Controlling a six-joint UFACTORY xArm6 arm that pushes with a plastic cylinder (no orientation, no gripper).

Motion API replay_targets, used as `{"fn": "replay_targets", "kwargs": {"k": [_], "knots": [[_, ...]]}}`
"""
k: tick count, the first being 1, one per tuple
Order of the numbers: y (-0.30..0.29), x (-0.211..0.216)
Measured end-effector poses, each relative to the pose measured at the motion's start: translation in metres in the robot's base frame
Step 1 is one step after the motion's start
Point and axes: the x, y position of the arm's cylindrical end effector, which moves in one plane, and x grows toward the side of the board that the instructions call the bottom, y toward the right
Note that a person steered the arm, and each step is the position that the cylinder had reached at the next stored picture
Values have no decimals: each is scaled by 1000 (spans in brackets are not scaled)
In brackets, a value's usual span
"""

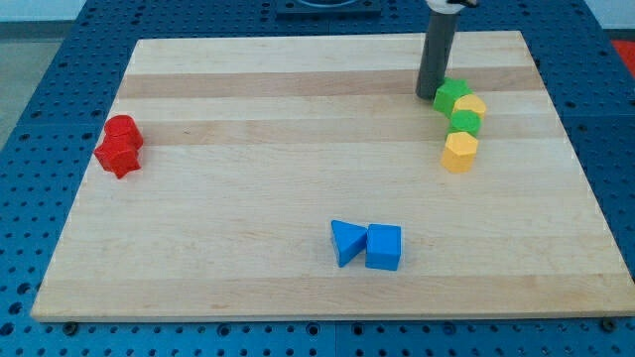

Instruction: Move the blue blocks towards red blocks

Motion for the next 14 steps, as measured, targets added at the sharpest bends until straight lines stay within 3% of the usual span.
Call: {"fn": "replay_targets", "kwargs": {"k": [1,2,3,4,6,8,10,11,12,14], "knots": [[-2,0],[-60,10],[-86,60],[-74,121],[19,211],[20,227],[86,228],[88,247],[54,259],[36,246]]}}
